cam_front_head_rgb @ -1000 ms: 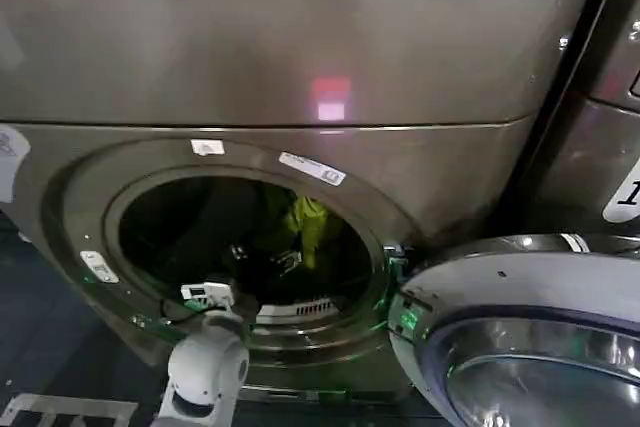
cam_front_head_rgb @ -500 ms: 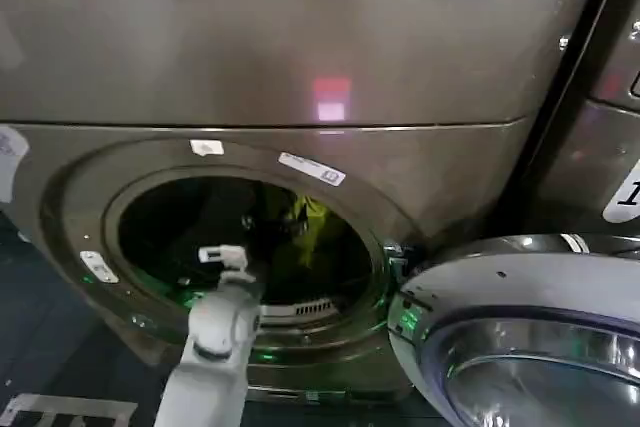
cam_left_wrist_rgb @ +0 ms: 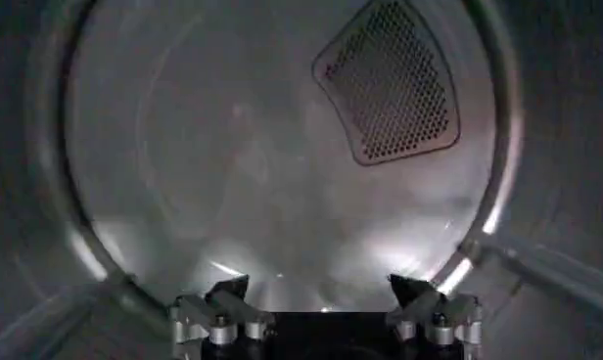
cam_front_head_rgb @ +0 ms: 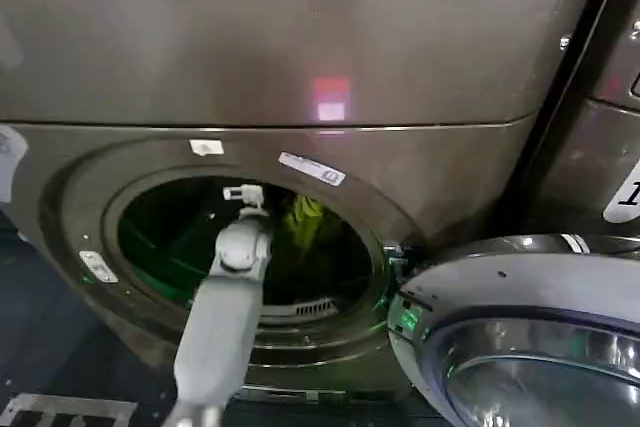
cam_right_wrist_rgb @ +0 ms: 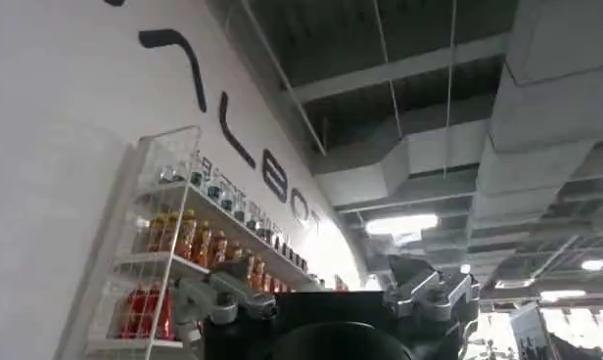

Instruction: Grasp the clothes from the dryer.

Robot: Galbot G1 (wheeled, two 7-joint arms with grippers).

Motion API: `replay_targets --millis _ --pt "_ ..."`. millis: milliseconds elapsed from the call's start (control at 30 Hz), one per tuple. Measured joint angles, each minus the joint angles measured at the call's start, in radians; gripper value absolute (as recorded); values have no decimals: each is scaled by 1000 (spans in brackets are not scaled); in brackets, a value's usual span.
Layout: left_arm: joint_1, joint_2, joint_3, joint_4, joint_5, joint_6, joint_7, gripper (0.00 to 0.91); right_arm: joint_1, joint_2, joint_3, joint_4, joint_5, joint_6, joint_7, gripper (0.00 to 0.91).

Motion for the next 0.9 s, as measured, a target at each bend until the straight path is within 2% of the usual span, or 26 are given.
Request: replay_targets --millis 167,433,700,900 --pt "-99 19 30 167 71 -44 118 907 -6 1 6 -1 6 0 -1 907" --pt "-231 48 139 399 189 -192 471 907 -18 9 16 4 20 -3 -2 907" --pt "-353 68 269 594 470 -335 768 907 -10 14 12 9 21 -3 -2 907" --pt "-432 64 327 681 696 -370 877 907 -8 23 12 11 21 -3 -2 907"
